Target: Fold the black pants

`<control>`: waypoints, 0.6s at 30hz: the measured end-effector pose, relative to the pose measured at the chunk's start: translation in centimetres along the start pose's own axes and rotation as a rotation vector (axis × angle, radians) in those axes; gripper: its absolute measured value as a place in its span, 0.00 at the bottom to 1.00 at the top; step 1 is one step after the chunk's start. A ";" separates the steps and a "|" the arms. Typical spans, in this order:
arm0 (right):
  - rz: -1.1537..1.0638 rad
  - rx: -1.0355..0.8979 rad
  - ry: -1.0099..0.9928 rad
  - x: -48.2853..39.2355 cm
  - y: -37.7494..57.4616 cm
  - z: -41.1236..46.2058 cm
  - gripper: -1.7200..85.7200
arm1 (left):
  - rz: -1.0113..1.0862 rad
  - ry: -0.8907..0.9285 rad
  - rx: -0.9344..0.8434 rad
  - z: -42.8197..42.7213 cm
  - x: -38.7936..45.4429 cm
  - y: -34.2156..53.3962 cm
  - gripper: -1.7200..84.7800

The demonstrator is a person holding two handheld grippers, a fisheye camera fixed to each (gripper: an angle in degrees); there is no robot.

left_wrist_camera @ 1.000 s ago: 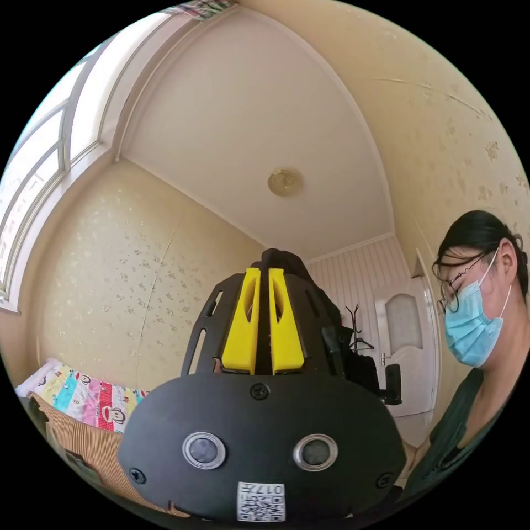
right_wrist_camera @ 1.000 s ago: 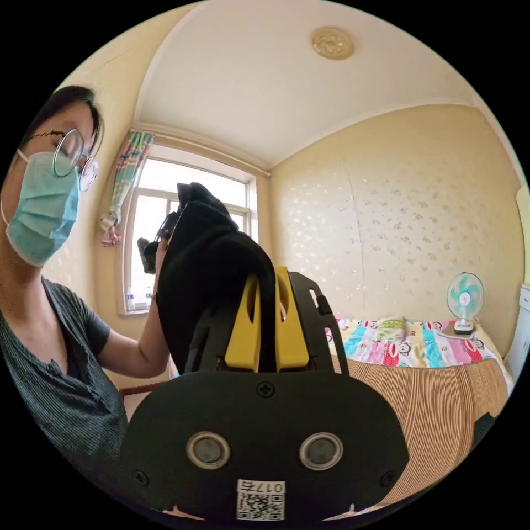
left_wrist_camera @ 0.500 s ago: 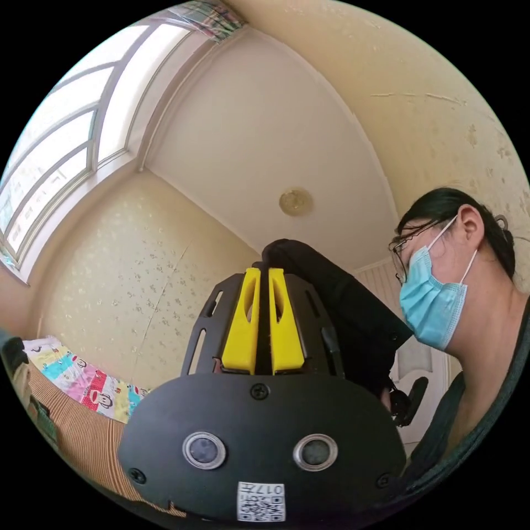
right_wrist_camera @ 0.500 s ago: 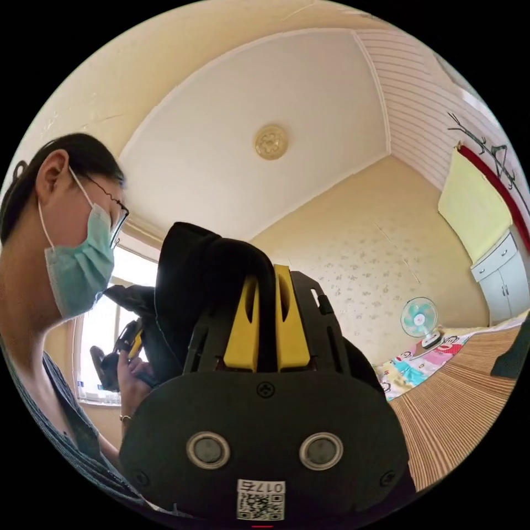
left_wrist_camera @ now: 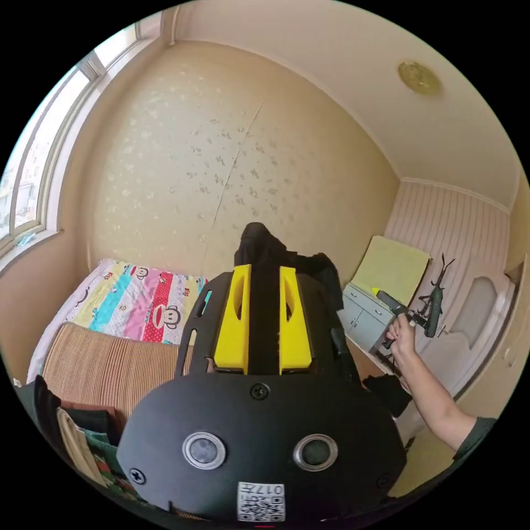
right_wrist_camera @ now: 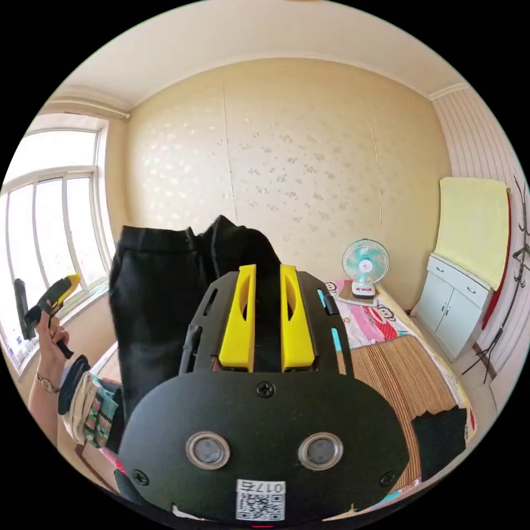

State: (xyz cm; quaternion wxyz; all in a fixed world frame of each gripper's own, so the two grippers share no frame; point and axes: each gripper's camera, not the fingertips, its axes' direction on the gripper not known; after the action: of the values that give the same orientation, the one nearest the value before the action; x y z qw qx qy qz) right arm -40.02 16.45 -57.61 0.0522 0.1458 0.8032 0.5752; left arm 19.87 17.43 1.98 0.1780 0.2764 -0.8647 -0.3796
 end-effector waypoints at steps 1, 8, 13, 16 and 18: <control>-0.019 -0.023 -0.054 0.3 3.1 1.0 0.12 | 0.010 0.027 -0.036 0.8 -0.8 1.6 0.12; -0.040 -0.499 -0.253 3.1 30.1 8.1 0.13 | -0.085 0.187 -0.641 9.5 -7.2 31.1 0.13; 0.098 -0.779 -0.226 5.4 47.5 7.7 0.15 | -0.280 0.283 -0.826 10.4 -5.6 46.9 0.14; 0.126 -0.866 -0.194 5.3 51.6 7.1 0.16 | -0.393 0.325 -0.869 11.8 -3.4 52.1 0.15; 0.132 -0.831 -0.209 4.7 52.5 6.5 0.16 | -0.409 0.273 -0.872 12.9 -1.2 53.8 0.15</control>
State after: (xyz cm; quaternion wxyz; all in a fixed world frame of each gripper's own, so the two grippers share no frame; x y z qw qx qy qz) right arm -33.72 39.27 -10.11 0.1508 0.2210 0.4826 0.8340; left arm -4.38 55.45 34.10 0.3106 0.3874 -0.5223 -0.6933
